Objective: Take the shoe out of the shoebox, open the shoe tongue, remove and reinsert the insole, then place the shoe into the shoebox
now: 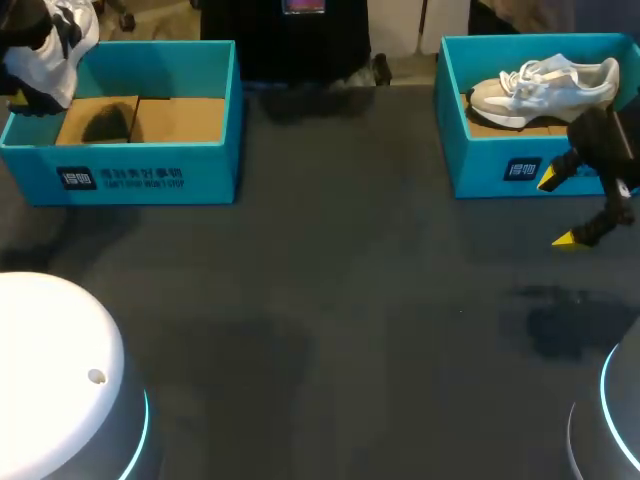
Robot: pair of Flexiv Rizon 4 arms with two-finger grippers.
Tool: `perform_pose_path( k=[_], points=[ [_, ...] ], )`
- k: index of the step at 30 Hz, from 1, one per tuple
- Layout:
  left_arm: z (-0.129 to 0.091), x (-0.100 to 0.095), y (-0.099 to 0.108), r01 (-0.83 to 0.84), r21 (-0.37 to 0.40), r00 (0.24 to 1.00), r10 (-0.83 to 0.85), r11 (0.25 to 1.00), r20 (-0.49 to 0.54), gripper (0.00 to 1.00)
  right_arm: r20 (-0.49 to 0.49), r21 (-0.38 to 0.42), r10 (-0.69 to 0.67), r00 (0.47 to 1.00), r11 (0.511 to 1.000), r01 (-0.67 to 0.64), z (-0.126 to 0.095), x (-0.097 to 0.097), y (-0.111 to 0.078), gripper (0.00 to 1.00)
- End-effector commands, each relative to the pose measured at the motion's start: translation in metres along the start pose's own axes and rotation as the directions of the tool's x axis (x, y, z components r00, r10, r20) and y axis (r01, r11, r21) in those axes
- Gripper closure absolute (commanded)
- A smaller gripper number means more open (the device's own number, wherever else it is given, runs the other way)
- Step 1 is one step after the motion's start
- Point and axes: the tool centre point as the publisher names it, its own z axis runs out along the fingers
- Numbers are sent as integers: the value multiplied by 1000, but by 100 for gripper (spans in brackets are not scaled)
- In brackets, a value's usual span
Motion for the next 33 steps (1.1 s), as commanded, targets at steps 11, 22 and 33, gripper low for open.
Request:
perform_pose_path(
  k=[11,22,33],
  points=[
    [15,-47,17,-30,-29,1000,30,999,5,100,1,2,0,1000,1000,0,1,0,0,0],
    [15,-47,17,-30,-29,1000,30,999,5,100,1,2,0,1000,1000,0,1,0,0,0],
    [14,-38,23,-482,-194,863,502,854,65,100,1,2,0,1000,1000,0,1,0,0,0]
  ],
)
